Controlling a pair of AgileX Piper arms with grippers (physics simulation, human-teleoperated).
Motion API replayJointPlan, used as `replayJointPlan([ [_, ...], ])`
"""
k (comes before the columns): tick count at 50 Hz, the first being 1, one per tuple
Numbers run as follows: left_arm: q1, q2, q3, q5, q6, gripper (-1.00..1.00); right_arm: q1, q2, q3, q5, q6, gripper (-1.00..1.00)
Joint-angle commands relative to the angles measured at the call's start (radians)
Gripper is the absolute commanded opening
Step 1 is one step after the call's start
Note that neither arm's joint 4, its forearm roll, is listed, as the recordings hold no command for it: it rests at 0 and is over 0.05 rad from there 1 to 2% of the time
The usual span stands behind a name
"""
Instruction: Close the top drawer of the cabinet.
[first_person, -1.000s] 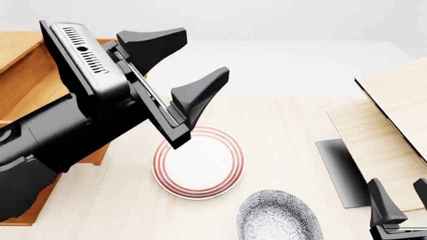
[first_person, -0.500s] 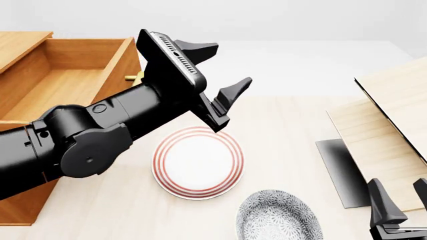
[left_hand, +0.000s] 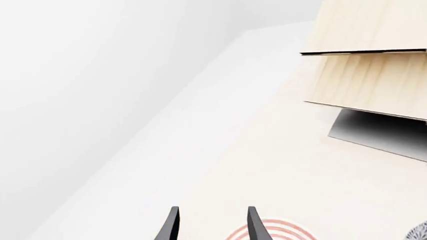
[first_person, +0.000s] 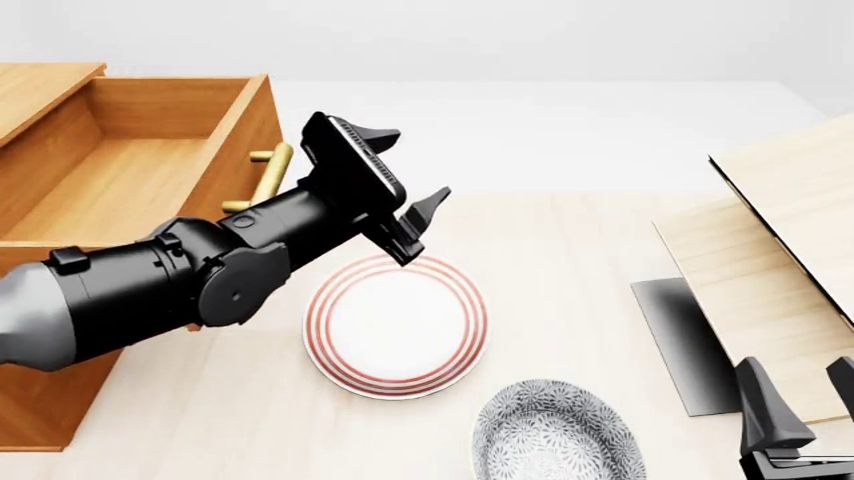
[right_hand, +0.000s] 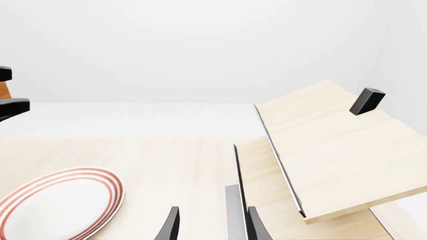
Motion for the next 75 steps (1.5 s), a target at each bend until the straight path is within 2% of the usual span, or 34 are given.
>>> replayJointPlan([
  [1,0.102,0.075,0.006,-0.028,0.069,1.00,0.000,0.003,0.000,-0.003,0.002,1.00],
  [16,0.200,0.125,0.004,-0.045,0.093,1.00,0.000,0.010,0.000,-0.010,-0.001,1.00],
  [32,0.324,0.117,0.078,-0.090,0.125,1.00,0.000,-0.001,0.000,0.001,0.001,1.00],
  [48,0.446,0.043,0.155,-0.073,0.148,1.00,0.000,-0.004,0.000,0.004,0.000,1.00],
  [59,0.512,0.001,0.132,-0.040,0.136,1.00,0.000,0.007,0.000,-0.007,0.000,1.00],
  [75,0.603,-0.036,0.125,-0.018,0.156,1.00,0.000,0.011,0.000,-0.010,0.000,1.00],
])
